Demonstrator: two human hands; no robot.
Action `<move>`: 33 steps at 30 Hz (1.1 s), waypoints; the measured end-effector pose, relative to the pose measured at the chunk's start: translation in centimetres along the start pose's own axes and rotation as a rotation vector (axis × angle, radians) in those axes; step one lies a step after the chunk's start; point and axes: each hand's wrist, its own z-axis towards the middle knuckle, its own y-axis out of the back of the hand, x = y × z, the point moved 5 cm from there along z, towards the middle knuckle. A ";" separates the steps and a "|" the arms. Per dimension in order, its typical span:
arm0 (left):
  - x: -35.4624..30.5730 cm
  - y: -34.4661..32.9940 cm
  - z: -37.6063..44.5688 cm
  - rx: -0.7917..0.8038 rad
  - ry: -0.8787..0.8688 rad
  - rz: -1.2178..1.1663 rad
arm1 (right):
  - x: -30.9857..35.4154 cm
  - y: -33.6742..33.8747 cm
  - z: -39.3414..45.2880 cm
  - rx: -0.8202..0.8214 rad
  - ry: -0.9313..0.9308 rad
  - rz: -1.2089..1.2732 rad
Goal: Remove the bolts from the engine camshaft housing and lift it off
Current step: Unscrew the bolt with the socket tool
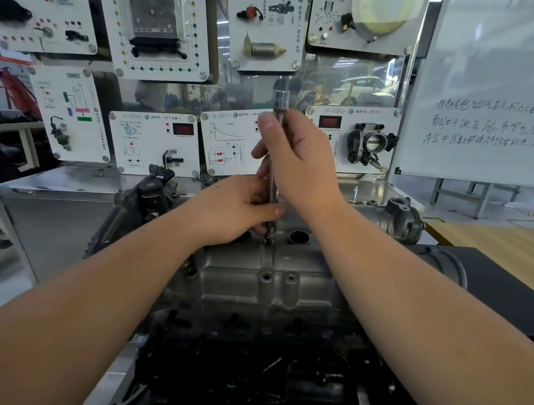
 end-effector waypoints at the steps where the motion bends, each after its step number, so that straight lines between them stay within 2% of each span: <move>1: 0.0 0.0 0.1 -0.004 0.006 0.019 | 0.0 0.0 0.0 -0.009 0.009 -0.031; 5: -0.1 0.0 0.0 -0.011 -0.005 0.020 | -0.3 0.2 0.1 -0.038 0.008 -0.053; 10: -0.2 0.0 -0.2 0.037 -0.023 -0.003 | -0.6 -0.1 0.1 0.014 -0.056 0.017; 19: -0.2 0.0 -0.1 -0.015 -0.013 -0.011 | -0.3 0.2 -0.1 -0.048 0.013 -0.065; 25: 0.0 0.1 -0.1 0.026 -0.029 0.006 | -0.2 -0.2 -0.1 0.001 -0.002 -0.081; 33: 0.4 0.1 0.2 -0.025 -0.001 0.010 | 0.0 0.2 0.0 -0.029 0.023 -0.062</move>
